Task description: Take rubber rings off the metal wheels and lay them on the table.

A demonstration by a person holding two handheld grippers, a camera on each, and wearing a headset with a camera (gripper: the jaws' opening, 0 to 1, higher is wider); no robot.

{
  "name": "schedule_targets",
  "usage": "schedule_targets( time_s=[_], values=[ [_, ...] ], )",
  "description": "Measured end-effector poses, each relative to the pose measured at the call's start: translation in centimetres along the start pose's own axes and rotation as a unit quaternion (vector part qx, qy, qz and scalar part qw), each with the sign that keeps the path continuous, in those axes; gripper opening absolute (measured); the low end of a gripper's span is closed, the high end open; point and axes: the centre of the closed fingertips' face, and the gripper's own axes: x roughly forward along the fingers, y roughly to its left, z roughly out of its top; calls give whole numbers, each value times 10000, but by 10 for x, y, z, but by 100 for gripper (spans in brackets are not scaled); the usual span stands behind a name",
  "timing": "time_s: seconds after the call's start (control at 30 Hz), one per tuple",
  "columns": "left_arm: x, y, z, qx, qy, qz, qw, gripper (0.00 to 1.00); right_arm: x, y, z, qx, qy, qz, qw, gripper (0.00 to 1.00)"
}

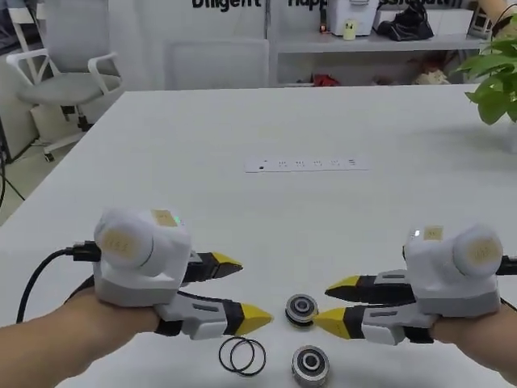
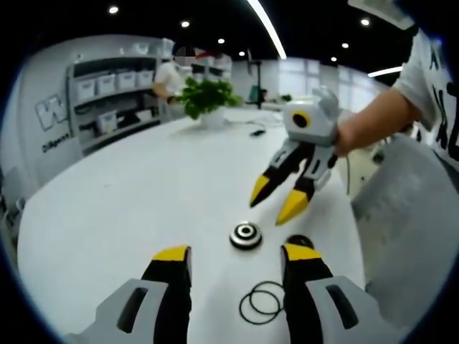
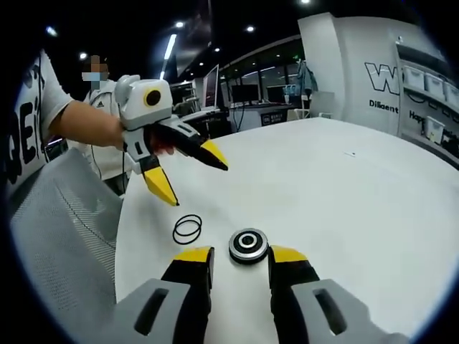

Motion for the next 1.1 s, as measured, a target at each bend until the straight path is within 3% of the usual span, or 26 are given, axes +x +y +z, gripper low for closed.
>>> schedule_targets(
  time_s=[0.43,0.97,1.1],
  values=[
    [28,-5,-9,-14,166,-168,9997,48,11,-8,-14,106,111,-73,9999,24],
    [58,-14,-8,174,292,-361,9988,41,22,-9,-17,135,107,5,9999,21],
    [63,-17,-6,226,280,-420,9985,35,22,-9,-17,138,94,13,9999,20]
  ],
)
